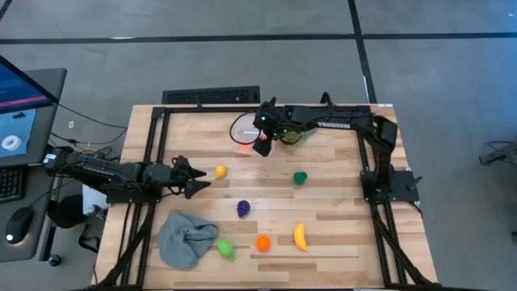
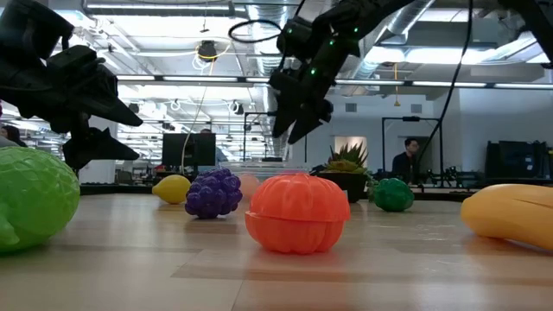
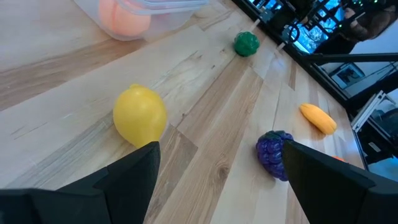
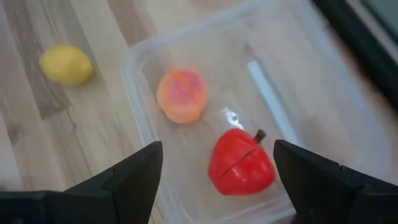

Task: Pick and placing Produce into tupperware
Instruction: Put the green melon into the transparent container

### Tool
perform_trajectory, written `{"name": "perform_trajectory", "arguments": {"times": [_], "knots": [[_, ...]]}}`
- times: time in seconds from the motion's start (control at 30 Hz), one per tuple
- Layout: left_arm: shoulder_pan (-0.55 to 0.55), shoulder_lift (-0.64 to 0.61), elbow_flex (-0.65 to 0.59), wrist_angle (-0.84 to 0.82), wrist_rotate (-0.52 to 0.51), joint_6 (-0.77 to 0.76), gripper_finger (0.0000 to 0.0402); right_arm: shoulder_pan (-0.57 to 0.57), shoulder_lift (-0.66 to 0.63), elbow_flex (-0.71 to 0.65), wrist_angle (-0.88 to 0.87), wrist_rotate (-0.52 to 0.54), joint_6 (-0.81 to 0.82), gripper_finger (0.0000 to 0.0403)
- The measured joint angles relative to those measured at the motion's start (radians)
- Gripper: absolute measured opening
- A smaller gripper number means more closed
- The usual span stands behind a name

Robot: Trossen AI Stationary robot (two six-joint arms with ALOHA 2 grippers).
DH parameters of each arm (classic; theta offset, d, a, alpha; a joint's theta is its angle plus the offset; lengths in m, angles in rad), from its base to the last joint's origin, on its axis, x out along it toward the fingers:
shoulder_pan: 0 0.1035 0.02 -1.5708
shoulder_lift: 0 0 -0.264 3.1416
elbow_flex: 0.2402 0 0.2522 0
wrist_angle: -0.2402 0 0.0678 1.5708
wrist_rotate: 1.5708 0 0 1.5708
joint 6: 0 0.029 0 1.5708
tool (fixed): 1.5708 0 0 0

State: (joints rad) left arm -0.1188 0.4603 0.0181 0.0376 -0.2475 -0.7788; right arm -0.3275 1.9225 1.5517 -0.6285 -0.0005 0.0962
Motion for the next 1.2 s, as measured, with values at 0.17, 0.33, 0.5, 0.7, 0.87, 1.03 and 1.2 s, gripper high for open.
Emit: {"name": "perform_trajectory", "arguments": {"times": [0.17, 0.33, 0.5, 0.7, 0.87, 1.03, 1.2], "knots": [[0.000, 0.000, 0.000, 0.000, 0.000, 0.000, 0.0323, 0.000, -0.054, 0.000, -0.003, 0.006, 0.002, 0.0329], [0.000, 0.000, 0.000, 0.000, 0.000, -0.001, 0.0323, 0.033, -0.085, 0.000, -0.051, 0.006, 0.015, 0.0329], [0.000, 0.000, 0.000, 0.000, 0.000, -0.002, 0.0323, 0.085, -0.111, 0.000, -0.096, 0.005, 0.016, 0.0329], [0.000, 0.000, 0.000, 0.000, 0.007, -0.002, 0.0323, 0.153, -0.143, -0.001, -0.120, 0.005, 0.019, 0.0329], [0.000, 0.000, 0.000, -0.002, 0.079, -0.078, 0.0323, 0.214, -0.179, -0.001, -0.156, 0.006, 0.029, 0.0329], [0.000, 0.000, 0.000, -0.006, 0.122, -0.146, 0.0323, 0.277, -0.227, -0.002, -0.158, 0.067, 0.054, 0.0329], [0.000, 0.000, 0.000, -0.004, 0.107, -0.111, 0.0323, 0.328, -0.283, -0.002, -0.165, 0.143, 0.094, 0.0329]]}}
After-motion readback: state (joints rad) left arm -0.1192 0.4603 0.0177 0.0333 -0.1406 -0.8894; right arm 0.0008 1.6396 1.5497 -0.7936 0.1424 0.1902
